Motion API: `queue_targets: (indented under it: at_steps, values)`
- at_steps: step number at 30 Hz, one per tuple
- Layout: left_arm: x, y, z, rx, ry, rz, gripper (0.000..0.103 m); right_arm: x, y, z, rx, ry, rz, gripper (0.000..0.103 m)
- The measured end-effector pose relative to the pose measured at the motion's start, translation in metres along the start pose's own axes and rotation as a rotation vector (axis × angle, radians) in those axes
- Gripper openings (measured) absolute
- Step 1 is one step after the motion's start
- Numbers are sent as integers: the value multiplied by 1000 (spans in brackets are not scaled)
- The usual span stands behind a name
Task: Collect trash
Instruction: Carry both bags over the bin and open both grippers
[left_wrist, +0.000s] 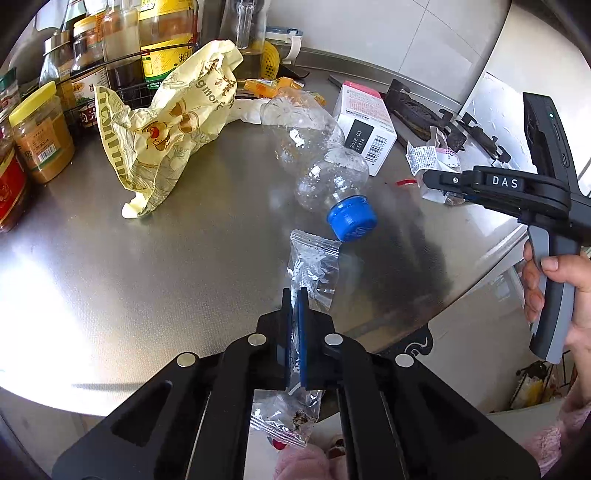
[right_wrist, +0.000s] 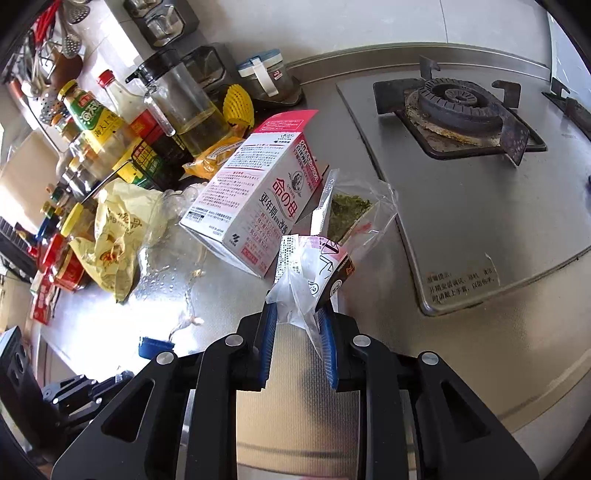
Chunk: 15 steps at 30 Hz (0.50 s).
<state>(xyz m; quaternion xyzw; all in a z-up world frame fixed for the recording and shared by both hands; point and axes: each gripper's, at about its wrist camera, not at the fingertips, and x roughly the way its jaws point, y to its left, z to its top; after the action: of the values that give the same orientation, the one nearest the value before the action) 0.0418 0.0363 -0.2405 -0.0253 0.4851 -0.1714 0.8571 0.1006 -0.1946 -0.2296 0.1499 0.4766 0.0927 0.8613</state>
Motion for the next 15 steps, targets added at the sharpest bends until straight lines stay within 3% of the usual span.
queue_targets:
  at_steps: [8, 15]
  values:
    - [-27, -46, -37, -26, -8, -27, 1, -52, -10, -44, -15, 2, 53, 24]
    - [-31, -86, -88, -48, 30, -52, 1, -78, -27, -99, -9, 55, 83, 24]
